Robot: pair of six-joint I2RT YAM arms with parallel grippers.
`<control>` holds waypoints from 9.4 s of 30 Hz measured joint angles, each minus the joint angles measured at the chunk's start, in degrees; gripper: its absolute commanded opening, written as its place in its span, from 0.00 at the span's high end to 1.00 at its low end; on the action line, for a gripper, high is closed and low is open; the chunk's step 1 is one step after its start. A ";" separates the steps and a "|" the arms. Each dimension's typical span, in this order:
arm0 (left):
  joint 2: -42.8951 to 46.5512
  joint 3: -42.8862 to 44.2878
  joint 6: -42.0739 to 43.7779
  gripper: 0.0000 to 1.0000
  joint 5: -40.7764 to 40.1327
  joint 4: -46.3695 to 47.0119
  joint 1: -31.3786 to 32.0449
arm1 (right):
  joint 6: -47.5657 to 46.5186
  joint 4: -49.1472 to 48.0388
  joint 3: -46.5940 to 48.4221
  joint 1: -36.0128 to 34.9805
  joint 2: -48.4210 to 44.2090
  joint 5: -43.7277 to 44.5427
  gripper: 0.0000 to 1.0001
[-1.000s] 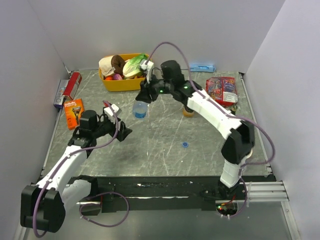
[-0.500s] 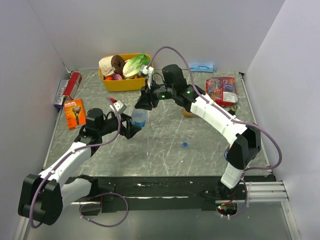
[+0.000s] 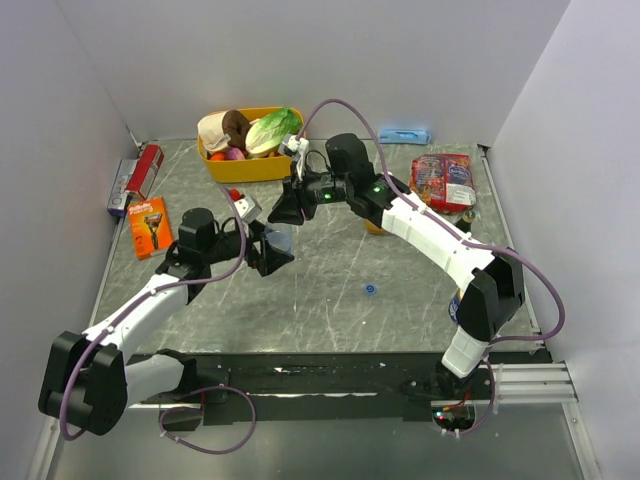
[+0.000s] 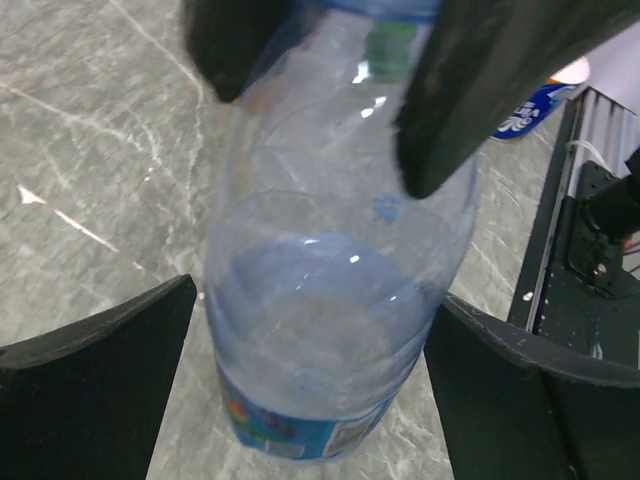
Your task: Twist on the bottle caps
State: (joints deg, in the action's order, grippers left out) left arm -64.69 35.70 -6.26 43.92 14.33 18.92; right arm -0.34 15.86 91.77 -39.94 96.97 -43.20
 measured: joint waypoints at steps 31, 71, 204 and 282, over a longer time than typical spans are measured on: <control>-1.68 0.13 0.17 0.99 3.23 1.75 1.44 | 2.84 -0.79 -2.05 0.57 -1.70 -1.55 0.29; 7.96 -5.60 17.33 0.99 -0.26 -12.59 -1.51 | -84.39 26.75 -37.62 9.99 -7.72 16.85 0.40; 20.46 -0.07 -3.13 0.99 -28.15 -18.51 -20.61 | -20.04 22.75 41.38 -3.37 46.62 21.97 0.24; 8.28 -5.77 6.36 0.99 -6.86 -6.56 -17.55 | -20.46 29.00 21.40 0.55 25.59 22.80 0.81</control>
State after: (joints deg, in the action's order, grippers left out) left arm -56.40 29.93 0.10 37.06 7.77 1.37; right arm -20.80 44.86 113.16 -39.40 122.56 -20.40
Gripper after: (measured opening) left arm 0.601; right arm 0.396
